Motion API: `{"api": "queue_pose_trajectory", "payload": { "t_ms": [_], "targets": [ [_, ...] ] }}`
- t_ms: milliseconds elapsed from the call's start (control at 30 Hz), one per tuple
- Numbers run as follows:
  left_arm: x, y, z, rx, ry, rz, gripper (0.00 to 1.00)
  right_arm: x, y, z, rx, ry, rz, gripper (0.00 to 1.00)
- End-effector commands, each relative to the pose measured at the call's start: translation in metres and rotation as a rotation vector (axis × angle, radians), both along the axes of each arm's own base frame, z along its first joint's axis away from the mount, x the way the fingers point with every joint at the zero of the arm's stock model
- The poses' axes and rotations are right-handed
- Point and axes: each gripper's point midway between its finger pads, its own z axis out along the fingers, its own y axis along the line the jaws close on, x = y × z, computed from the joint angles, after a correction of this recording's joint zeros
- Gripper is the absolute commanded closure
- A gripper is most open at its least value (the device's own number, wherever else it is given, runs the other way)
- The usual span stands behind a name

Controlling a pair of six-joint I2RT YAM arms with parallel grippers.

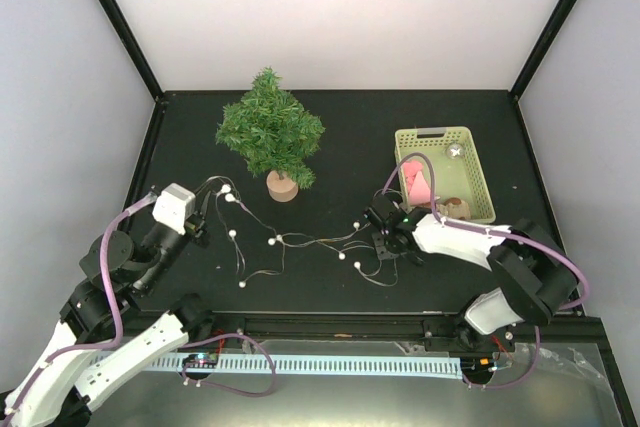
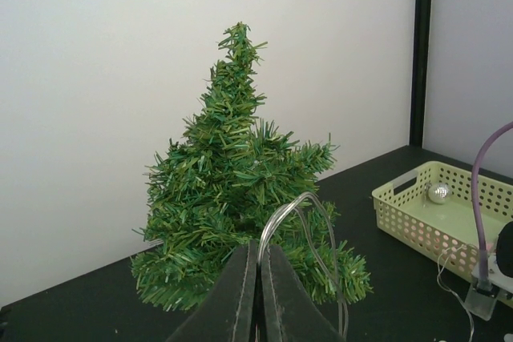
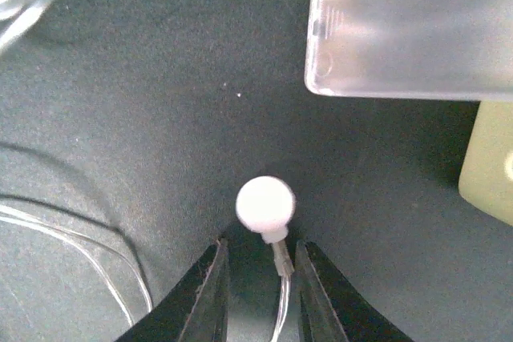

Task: Decorate the small christmas tree

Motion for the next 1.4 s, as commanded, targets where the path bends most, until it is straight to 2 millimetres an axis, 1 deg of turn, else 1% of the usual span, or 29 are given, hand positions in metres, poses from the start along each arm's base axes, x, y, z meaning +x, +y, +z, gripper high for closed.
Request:
{"api": "queue_pose_trajectory", "payload": {
  "t_ms": [0, 200, 267, 333, 367, 400, 467, 533, 567, 600, 633, 700, 833, 933, 1033, 1100, 1167, 1200, 1233, 1267, 1300, 1333, 1367],
  "targets": [
    [-0.003, 0.007, 0.006, 0.001, -0.012, 0.015, 0.98, 0.009, 0.0, -0.002, -0.018, -0.027, -0.011, 0.75],
    [-0.004, 0.007, 0.003, 0.0, -0.008, 0.014, 0.98, 0.007, -0.005, -0.011, -0.05, -0.007, -0.017, 0.76],
    [-0.004, 0.008, 0.002, 0.001, -0.007, 0.015, 0.98, 0.007, -0.006, -0.012, -0.057, -0.011, -0.018, 0.79],
    [-0.004, 0.008, 0.001, -0.001, -0.005, 0.017, 0.98, 0.007, -0.008, -0.011, -0.062, -0.015, -0.019, 0.89],
    [-0.004, 0.008, 0.001, -0.001, -0.005, 0.016, 0.99, 0.008, -0.007, -0.009, -0.06, -0.017, -0.02, 0.96],
    [-0.005, 0.008, 0.0, -0.002, -0.004, 0.016, 0.98, 0.008, -0.008, -0.006, -0.06, -0.019, -0.017, 0.98],
    [-0.004, 0.008, 0.0, -0.002, -0.003, 0.017, 0.98, 0.011, -0.005, 0.011, -0.05, -0.039, -0.014, 0.99],
    [-0.004, 0.007, -0.002, -0.001, -0.001, 0.017, 0.98, 0.014, -0.004, 0.041, -0.025, -0.086, -0.014, 0.99],
    [-0.003, 0.007, -0.003, 0.001, 0.0, 0.016, 0.98, 0.017, -0.002, 0.062, 0.003, -0.122, -0.016, 0.99],
    [-0.003, 0.006, -0.003, 0.002, 0.001, 0.016, 0.98, 0.019, 0.0, 0.091, 0.055, -0.179, -0.017, 0.99],
    [-0.002, 0.006, -0.004, 0.004, 0.003, 0.017, 0.98, 0.019, 0.001, 0.114, 0.095, -0.215, -0.014, 0.99],
    [0.0, 0.006, -0.007, 0.012, 0.01, 0.025, 0.98, 0.021, 0.01, 0.17, 0.227, -0.322, 0.008, 0.99],
    [0.005, 0.004, -0.019, 0.017, 0.044, 0.04, 0.98, 0.021, 0.031, 0.294, 0.514, -0.591, 0.118, 0.99],
    [0.008, 0.003, -0.029, 0.007, 0.075, 0.047, 0.98, 0.016, 0.042, 0.383, 0.695, -0.812, 0.22, 0.99],
    [0.011, 0.002, -0.036, -0.005, 0.109, 0.057, 0.98, 0.004, 0.065, 0.46, 0.871, -0.973, 0.378, 0.99],
    [0.012, 0.003, -0.04, -0.004, 0.125, 0.062, 0.98, -0.002, 0.083, 0.499, 0.964, -1.019, 0.479, 0.99],
    [0.011, 0.003, -0.043, 0.001, 0.134, 0.063, 0.99, -0.007, 0.101, 0.528, 1.041, -1.046, 0.572, 0.99],
    [0.011, 0.004, -0.043, 0.001, 0.135, 0.063, 0.98, -0.004, 0.107, 0.536, 1.049, -1.057, 0.586, 0.99],
    [0.01, 0.005, -0.043, -0.001, 0.135, 0.063, 0.98, 0.007, 0.111, 0.54, 1.028, -1.066, 0.562, 0.99],
    [0.009, 0.005, -0.043, -0.004, 0.132, 0.059, 0.98, 0.017, 0.114, 0.534, 0.981, -1.062, 0.552, 0.99],
    [0.008, 0.005, -0.042, -0.009, 0.129, 0.054, 0.98, 0.025, 0.12, 0.521, 0.921, -1.048, 0.567, 0.99],
    [0.007, 0.005, -0.042, -0.013, 0.128, 0.052, 0.98, 0.032, 0.125, 0.5, 0.848, -1.027, 0.6, 0.96],
    [0.006, 0.005, -0.041, -0.018, 0.125, 0.051, 0.98, 0.037, 0.131, 0.475, 0.781, -0.997, 0.644, 0.91]
  ]
}}
